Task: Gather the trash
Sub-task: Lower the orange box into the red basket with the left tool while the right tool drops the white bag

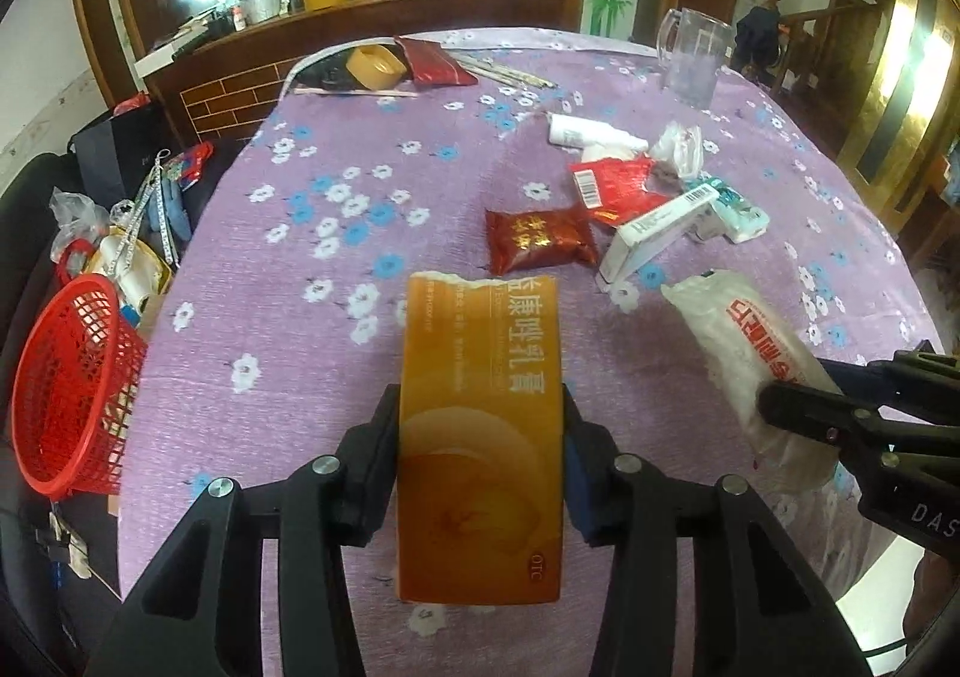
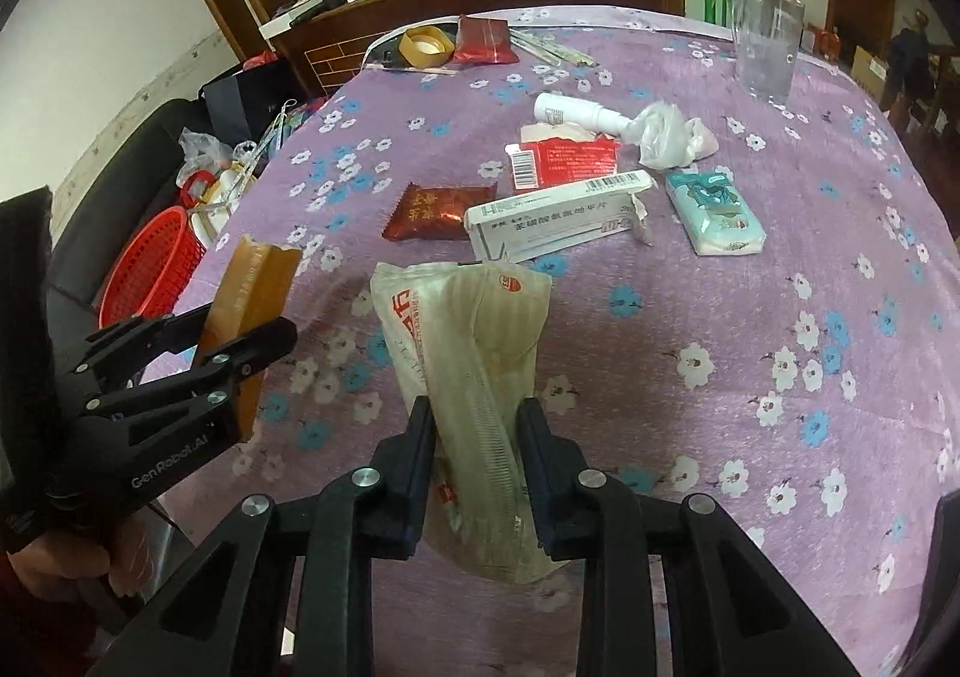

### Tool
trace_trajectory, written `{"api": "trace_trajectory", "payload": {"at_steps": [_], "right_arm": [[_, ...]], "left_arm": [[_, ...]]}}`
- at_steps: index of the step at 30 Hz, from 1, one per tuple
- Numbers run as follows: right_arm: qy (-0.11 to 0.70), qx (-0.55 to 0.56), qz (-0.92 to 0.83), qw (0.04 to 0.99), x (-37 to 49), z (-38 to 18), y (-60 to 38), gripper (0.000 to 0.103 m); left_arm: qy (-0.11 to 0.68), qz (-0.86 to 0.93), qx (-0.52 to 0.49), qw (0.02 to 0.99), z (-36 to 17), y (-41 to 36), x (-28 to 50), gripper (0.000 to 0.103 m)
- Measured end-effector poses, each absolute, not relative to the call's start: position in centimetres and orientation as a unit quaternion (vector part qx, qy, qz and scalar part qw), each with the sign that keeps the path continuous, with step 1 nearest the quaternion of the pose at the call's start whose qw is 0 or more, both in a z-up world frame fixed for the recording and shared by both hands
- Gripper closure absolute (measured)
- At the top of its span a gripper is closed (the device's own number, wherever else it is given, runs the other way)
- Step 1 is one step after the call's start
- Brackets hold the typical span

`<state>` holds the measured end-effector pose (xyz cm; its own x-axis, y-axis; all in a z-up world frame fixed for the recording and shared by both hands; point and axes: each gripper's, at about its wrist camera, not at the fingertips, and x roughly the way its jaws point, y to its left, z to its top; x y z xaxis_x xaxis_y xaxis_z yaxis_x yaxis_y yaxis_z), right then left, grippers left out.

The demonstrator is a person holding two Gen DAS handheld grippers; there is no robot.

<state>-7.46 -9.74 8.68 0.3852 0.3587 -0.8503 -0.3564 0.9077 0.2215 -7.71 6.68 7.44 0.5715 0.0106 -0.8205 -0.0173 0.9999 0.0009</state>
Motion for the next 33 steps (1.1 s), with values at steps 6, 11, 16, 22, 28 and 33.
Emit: {"api": "trace_trajectory", "payload": {"at_steps": [6,11,16,22,28,33], "right_arm": [[0.509,-0.003,0.226,0.831,-8.0,8.9,-8.0,0.073],[0.506,-0.005,0.232,0.83,-8.4,9.3,-6.6,0.073],[0.507,-0.005,0.238,0.828,-8.8,9.6,-4.9,0.073],[0.507,-0.011,0.248,0.825,-9.4,9.8,-2.8,0.073],[0.504,-0.018,0.259,0.824,-9.7,10.0,-0.4,0.073],[0.504,-0.023,0.27,0.82,-9.9,10.2,1.3,0.073]], "left_arm": [[0.457,0.013,-0.001,0.889,8.1,8.0,-8.5,0.058],[0.455,0.016,0.0,0.89,8.3,9.3,-9.0,0.058],[0.453,0.022,-0.005,0.891,8.5,10.8,-9.5,0.058],[0.451,0.031,-0.01,0.892,8.8,12.8,-10.2,0.058],[0.445,0.044,-0.017,0.894,9.3,15.0,-11.0,0.058],[0.441,0.056,-0.025,0.895,9.5,16.6,-11.8,0.058]]}}
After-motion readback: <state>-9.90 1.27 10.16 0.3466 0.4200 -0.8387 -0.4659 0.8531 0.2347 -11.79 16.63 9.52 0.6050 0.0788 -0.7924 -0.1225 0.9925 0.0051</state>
